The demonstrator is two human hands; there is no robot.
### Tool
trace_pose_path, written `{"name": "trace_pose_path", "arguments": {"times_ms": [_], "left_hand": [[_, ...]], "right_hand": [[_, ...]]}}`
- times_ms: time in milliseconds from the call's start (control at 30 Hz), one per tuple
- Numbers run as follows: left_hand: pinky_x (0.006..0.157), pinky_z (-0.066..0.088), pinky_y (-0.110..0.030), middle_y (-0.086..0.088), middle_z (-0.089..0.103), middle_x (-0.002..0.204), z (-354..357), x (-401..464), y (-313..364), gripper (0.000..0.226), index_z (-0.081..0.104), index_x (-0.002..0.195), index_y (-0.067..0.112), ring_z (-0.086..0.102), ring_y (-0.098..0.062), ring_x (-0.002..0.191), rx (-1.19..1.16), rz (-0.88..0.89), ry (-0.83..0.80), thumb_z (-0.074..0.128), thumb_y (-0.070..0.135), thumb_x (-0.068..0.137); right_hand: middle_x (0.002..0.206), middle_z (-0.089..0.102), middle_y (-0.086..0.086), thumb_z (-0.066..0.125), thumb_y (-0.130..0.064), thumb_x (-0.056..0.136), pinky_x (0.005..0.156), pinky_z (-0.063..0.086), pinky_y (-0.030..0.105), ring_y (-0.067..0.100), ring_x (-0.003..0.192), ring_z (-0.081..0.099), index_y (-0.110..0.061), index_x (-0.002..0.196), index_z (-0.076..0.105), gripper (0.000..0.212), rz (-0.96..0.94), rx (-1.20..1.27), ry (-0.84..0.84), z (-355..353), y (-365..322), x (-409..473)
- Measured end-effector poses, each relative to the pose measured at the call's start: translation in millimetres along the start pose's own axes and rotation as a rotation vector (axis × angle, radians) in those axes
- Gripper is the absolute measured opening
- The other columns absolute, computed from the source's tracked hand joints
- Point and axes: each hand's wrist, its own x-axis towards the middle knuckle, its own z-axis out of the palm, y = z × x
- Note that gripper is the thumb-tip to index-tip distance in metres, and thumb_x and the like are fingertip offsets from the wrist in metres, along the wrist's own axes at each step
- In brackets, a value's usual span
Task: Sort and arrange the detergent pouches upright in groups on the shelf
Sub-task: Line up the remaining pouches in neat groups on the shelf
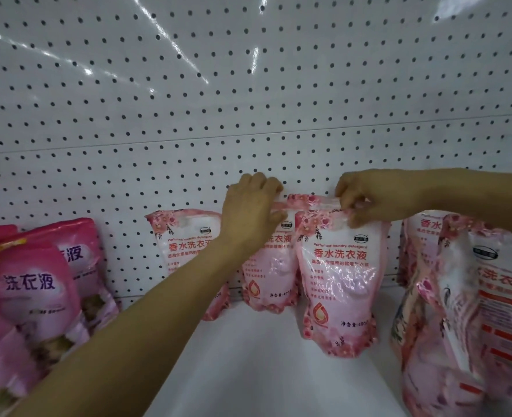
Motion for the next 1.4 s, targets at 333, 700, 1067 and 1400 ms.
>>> {"name": "trace_pose_path", "arguments": {"times_ms": [333,700,1067,1400], "left_hand": [[0.094,0.046,-0.015,0.014,0.055,0.126,-7,-63,53,0.058,0.043,0.137,0.023,0.055,0.000,0.112,-0.978,-0.348,-0.127,0.071,0.034,0.088],[0.086,0.059,-0.048,-0.015,0.074,0.093,-21,-75,44,0.021,0.065,0.092,0.004,0.072,-0.032,0.091,-1.202,-0.548,-0.028,0.059,0.023,0.097],[0.063,0.052,-0.014,0.005,0.071,0.078,-62,-121,-32,0.012,0.069,0.090,0.016,0.062,0.004,0.060,-1.140,-0.680,0.181,0.059,0.017,0.097],[0.080,0.059,-0.032,0.007,0.070,0.114,-50,-170,-40,0.059,0.054,0.125,0.021,0.069,-0.010,0.101,-1.199,-0.857,-0.119,0.080,0.021,0.073]], "right_hand": [[0.122,0.059,0.000,0.071,-0.028,0.086,0.091,0.042,0.026,0.018,0.111,0.056,-0.018,0.087,0.074,0.011,0.031,0.120,0.010,-3,-16,-25],[0.131,0.055,-0.025,0.066,-0.003,0.083,0.102,0.049,0.033,0.003,0.124,0.051,-0.049,0.096,0.072,0.048,0.179,0.131,-0.355,-42,-25,-116],[0.055,0.057,-0.006,0.067,-0.014,0.088,0.054,0.047,0.023,0.004,0.050,0.051,-0.012,0.061,0.059,0.029,-0.096,0.215,-0.006,-4,-74,-70],[0.100,0.063,-0.017,0.078,-0.026,0.075,0.071,0.047,0.020,-0.001,0.087,0.059,-0.031,0.111,0.061,0.040,0.234,0.794,0.683,62,-106,-78]]}}
